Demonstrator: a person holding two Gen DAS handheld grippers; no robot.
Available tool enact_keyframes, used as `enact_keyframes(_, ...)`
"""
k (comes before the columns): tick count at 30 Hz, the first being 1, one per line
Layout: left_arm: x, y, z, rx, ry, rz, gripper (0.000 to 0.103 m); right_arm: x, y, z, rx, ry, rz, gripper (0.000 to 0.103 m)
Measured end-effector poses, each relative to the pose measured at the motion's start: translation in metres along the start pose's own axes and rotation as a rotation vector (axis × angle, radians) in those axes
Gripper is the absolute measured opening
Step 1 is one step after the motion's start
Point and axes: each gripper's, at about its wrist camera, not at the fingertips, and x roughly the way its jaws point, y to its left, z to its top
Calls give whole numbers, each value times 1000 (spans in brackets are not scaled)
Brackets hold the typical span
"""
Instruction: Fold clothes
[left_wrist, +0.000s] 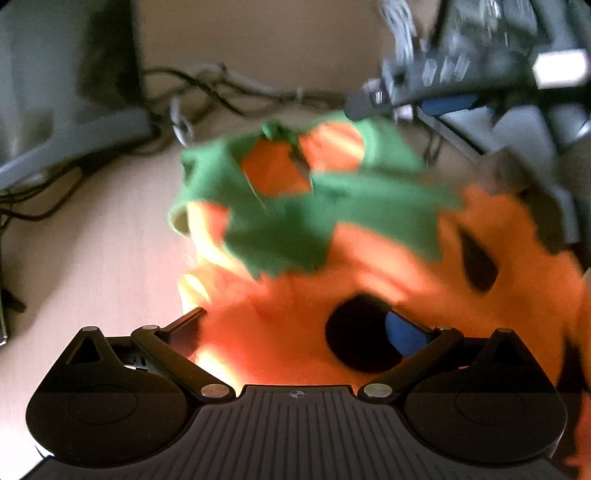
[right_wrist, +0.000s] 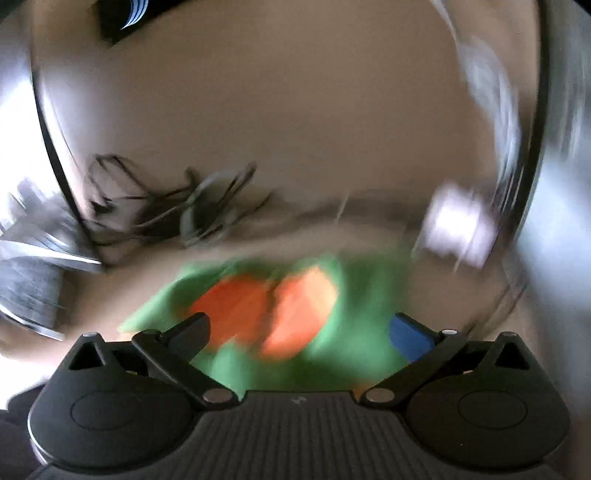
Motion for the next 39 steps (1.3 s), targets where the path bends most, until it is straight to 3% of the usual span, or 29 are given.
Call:
enact_keyframes(3,-36,15,11,-25,-161,32,103,13,4,16,-50,28,-119,103)
enact_keyframes(5,-55,25,19,-43,-233,78,103,25,-1,20,-5,90,-136,103)
enact_keyframes(6,-63,31,23,-58,-260,101,103,18,0,19,-2,35,-140,103)
enact_keyframes(9,-77,43,26,-98,-320,158,103,-24,7,10,32,-308,-165,103)
enact_keyframes(10,-78,45,27,-107,-325,173,103,-24,2,11,96,-276,-95,103)
enact_keyframes(11,-76,46,28,-115,-313,180,103,-21,-4,13,159,-216,-9,103)
enact_keyframes(13,-68,46,32,-127,-258,180,103,7,-17,14,268,69,249,103)
enact_keyframes(20,-59,34,35,-65,-204,177,103,-12,-8,-1,208,39,156,103)
enact_keyframes(22,-59,35,35,-84,-196,170,103,-3,-8,-9,211,121,173,103)
enact_keyframes(26,-56,37,25,-173,-171,142,103,-39,16,-21,40,-164,-44,103)
enact_keyframes(27,-53,38,21,-206,-162,129,103,-44,19,-23,17,-191,-71,103)
enact_keyframes(30,-41,38,8,-309,-116,38,103,-1,-1,-16,168,212,139,103)
enact_keyframes(31,-37,37,2,-332,-96,-2,103,7,-3,-18,172,248,138,103)
enact_keyframes(33,-27,30,-8,-349,-52,-85,103,-5,4,-21,72,116,31,103)
enact_keyframes(35,-16,21,-15,-330,-15,-122,103,-12,5,-22,27,33,10,103)
enact_keyframes(37,-7,15,-19,-310,15,-118,103,-7,-3,-21,70,74,99,103)
enact_keyframes(39,1,10,-21,-291,41,-103,103,5,-5,-27,106,110,132,103)
